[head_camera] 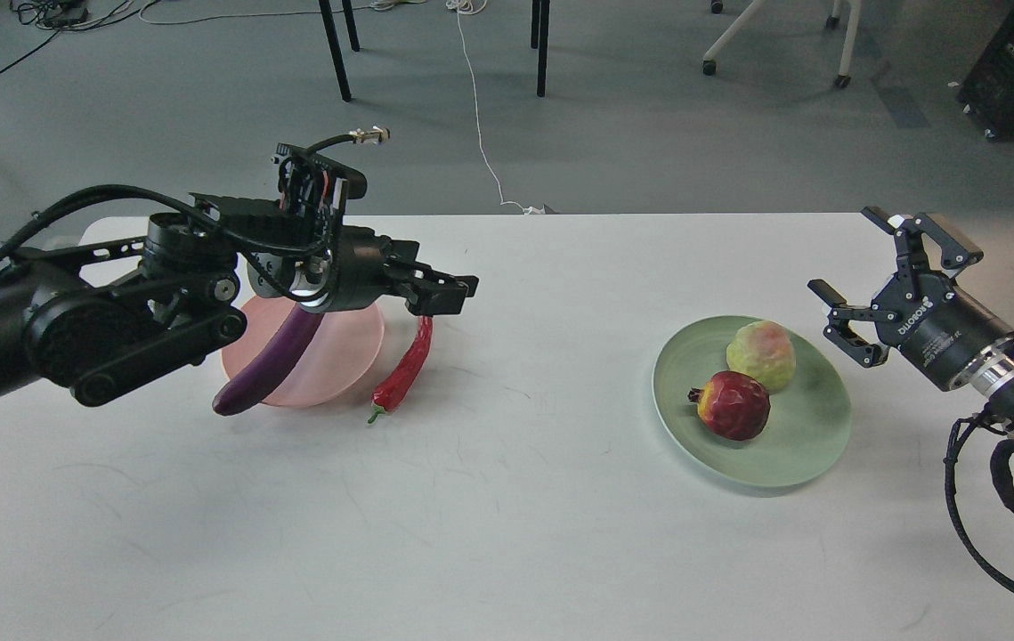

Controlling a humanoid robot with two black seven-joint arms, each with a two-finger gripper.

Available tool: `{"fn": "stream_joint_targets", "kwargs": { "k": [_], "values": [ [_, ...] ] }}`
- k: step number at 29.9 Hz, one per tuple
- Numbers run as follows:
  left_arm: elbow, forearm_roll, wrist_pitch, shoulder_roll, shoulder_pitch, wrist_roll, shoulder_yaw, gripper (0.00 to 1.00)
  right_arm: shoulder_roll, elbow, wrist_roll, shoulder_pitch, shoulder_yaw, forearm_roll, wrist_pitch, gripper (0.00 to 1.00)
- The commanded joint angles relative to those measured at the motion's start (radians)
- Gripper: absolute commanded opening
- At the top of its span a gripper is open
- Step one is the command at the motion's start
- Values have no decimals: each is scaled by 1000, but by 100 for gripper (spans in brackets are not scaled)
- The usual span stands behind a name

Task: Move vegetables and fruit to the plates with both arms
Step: 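Lower the left gripper to the red chili pepper and grasp it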

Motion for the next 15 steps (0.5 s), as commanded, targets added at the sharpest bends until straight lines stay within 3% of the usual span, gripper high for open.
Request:
{"fn": "stream_joint_targets", "kwargs": {
  "k": [1,9,15],
  "values": [
    [87,49,1,-95,30,16,3,95,0,0,0,-3,2,0,0,97],
    [264,128,44,-161,49,13,73,94,-2,0,0,-5,3,0,0,97],
    [293,126,67,-161,50,13,139,94,-2,0,0,-5,3,0,0,97]
  ]
}}
